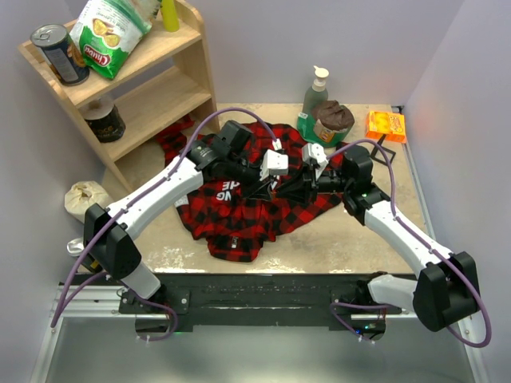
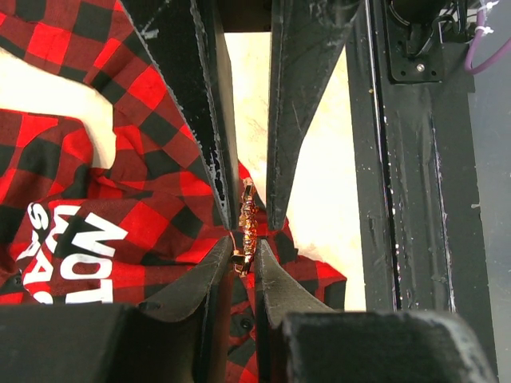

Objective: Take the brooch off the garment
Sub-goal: Adjust the brooch.

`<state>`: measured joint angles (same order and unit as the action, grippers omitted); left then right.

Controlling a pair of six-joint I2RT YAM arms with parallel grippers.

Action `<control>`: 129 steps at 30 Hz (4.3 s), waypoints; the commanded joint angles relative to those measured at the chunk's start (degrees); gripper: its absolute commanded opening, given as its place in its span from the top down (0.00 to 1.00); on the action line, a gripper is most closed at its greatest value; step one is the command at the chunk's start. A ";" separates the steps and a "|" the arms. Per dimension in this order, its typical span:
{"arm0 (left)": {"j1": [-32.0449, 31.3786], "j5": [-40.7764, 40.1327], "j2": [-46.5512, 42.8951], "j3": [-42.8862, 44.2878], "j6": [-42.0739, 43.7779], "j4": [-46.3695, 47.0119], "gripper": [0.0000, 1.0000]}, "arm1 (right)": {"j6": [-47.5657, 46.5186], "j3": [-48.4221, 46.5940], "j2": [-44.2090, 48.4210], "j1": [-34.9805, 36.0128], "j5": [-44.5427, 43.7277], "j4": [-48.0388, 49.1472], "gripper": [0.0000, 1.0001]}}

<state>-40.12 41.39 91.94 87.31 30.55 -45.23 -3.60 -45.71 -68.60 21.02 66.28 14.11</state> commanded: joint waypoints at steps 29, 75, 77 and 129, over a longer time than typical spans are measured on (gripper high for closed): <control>1.88 1.59 -1.15 -0.03 -2.68 3.13 0.94 | -1.59 -0.87 -1.01 1.22 -2.03 -1.10 1.00; 13.49 7.92 -7.57 -21.03 -55.84 72.10 0.63 | 69.16 -7.90 -13.75 -11.26 -20.40 54.18 1.00; 13.49 8.10 -6.34 -21.74 -59.96 78.17 0.63 | 69.25 -7.73 -13.76 -11.26 -20.58 54.36 1.00; 12.26 13.28 2.98 -22.09 -77.39 103.24 0.71 | 64.94 -3.33 -10.33 -7.39 -18.56 50.14 1.00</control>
<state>-28.12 54.30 95.09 64.90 -45.45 52.62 63.11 -49.23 -80.55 12.58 46.41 63.88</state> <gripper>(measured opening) 0.294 0.022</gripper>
